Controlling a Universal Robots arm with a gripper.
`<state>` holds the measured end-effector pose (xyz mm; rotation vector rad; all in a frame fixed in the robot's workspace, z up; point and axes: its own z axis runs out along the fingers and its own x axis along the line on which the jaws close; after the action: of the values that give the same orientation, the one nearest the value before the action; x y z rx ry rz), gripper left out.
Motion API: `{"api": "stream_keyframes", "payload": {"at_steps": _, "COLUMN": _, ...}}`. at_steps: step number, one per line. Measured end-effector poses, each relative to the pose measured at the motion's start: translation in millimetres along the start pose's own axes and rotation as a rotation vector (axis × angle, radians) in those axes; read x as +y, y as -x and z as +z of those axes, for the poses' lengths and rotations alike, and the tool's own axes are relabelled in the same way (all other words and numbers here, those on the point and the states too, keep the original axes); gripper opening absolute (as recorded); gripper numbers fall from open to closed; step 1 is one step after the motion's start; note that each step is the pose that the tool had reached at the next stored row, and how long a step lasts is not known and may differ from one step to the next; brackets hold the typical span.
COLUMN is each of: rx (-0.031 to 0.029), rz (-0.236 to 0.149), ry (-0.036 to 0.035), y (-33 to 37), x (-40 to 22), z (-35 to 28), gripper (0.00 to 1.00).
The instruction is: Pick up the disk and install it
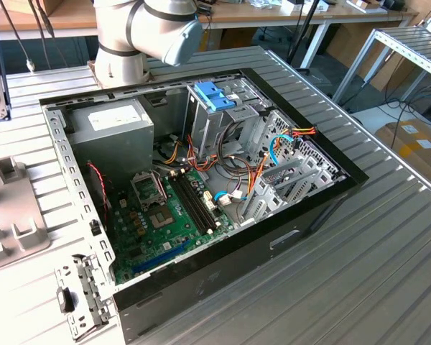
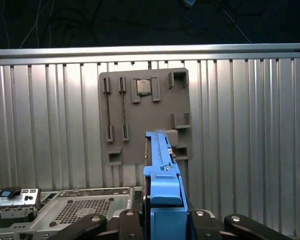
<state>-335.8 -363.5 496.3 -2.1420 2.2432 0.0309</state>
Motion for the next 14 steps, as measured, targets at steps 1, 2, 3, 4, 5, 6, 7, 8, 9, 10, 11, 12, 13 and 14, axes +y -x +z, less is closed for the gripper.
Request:
{"api": "stream_keyframes", "payload": {"at_steps": 1, "rx": 0.0000, "rz": 0.000, "ry": 0.0000, "y": -0.5, "x": -0.4, "z": 0.0, "gripper": 0.37}}
{"api": "stream_keyframes", "payload": {"at_steps": 2, "rx": 0.0000, "rz": 0.000, "ry": 0.0000, "y": -1.0, "x": -0.8, "z": 0.0, "gripper": 0.37}}
{"api": "stream_keyframes", "payload": {"at_steps": 3, "rx": 0.0000, "rz": 0.000, "ry": 0.0001, "y": -1.4, "x": -1.2, "z": -0.1, "gripper": 0.37}}
{"api": "stream_keyframes", "payload": {"at_steps": 4, "rx": 0.0001, "rz": 0.000, "ry": 0.0001, "y": -2.1, "x": -1.9, "z": -0.1, "gripper": 0.37}}
{"api": "stream_keyframes", "payload": {"at_steps": 5, "rx": 0.0000, "rz": 0.000, "ry": 0.0000, "y": -2.6, "x": -2.3, "z": -0.1, "gripper": 0.37}}
{"api": "stream_keyframes", "payload": {"at_steps": 6, "rx": 0.0001, "rz": 0.000, "ry": 0.0001, "y": -3.2, "x": -2.8, "z": -0.1, "gripper": 0.37}}
{"api": "stream_keyframes", "payload": {"at_steps": 7, "rx": 0.0000, "rz": 0.000, "ry": 0.0000, "y": -3.6, "x": -3.2, "z": -0.1, "gripper": 0.37}}
{"api": "stream_keyframes", "payload": {"at_steps": 8, "rx": 0.0001, "rz": 0.000, "ry": 0.0000, "y": -4.3, "x": -3.8, "z": -0.1, "gripper": 0.37}}
{"api": "stream_keyframes", "payload": {"at_steps": 9, "rx": 0.0001, "rz": 0.000, "ry": 0.0001, "y": -4.8, "x": -4.2, "z": -0.1, "gripper": 0.37}}
{"api": "stream_keyframes", "payload": {"at_steps": 10, "rx": 0.0001, "rz": 0.000, "ry": 0.0001, "y": -5.2, "x": -4.6, "z": -0.2, "gripper": 0.37}}
{"api": "stream_keyframes", "payload": {"at_steps": 11, "rx": 0.0001, "rz": 0.000, "ry": 0.0001, "y": -5.7, "x": -5.1, "z": -0.2, "gripper": 0.37}}
{"api": "stream_keyframes", "payload": {"at_steps": 12, "rx": 0.0000, "rz": 0.000, "ry": 0.0001, "y": -6.5, "x": -5.7, "z": -0.2, "gripper": 0.37}}
{"api": "stream_keyframes", "payload": {"at_steps": 13, "rx": 0.0001, "rz": 0.000, "ry": 0.0001, "y": -7.3, "x": -6.5, "z": -0.2, "gripper": 0.37}}
{"api": "stream_keyframes", "payload": {"at_steps": 14, "rx": 0.0000, "rz": 0.000, "ry": 0.0001, "y": -8.1, "x": -7.1, "z": -0.2, "gripper": 0.37}}
